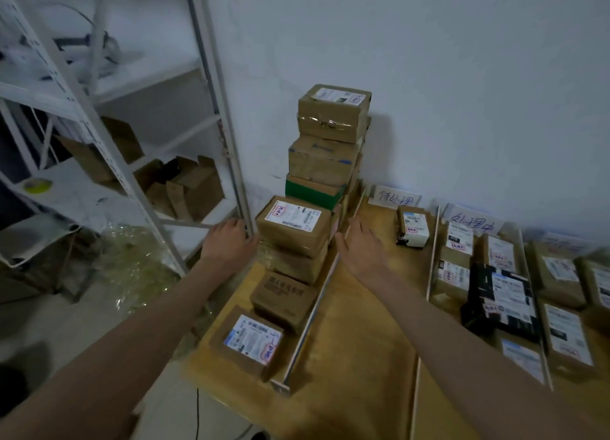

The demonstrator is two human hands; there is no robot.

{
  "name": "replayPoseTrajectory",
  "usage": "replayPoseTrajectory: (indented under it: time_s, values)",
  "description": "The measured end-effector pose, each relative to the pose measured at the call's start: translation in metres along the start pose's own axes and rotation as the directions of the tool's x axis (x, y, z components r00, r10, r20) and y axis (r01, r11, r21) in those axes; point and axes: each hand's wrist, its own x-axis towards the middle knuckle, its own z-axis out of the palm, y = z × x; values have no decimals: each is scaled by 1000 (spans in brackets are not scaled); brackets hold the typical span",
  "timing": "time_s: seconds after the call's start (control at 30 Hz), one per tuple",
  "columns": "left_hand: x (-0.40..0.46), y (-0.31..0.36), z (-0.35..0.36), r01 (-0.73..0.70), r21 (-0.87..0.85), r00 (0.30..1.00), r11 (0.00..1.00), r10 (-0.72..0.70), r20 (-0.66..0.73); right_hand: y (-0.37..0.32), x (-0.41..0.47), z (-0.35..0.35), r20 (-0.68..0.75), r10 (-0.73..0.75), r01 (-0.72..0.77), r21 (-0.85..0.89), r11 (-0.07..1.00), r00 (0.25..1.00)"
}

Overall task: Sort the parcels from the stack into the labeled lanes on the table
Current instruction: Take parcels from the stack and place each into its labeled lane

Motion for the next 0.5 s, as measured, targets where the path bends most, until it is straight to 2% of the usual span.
replayPoseTrajectory:
  time_s: [0.23,0.5]
  values:
    - [80,-30,19,-28,-158,988,987,52,147,-42,34,47,72,270,-278,149,949,960]
    - [132,-26,41,137,-441,919,887,52,390,-54,69,74,177,518,-547,279,789,837]
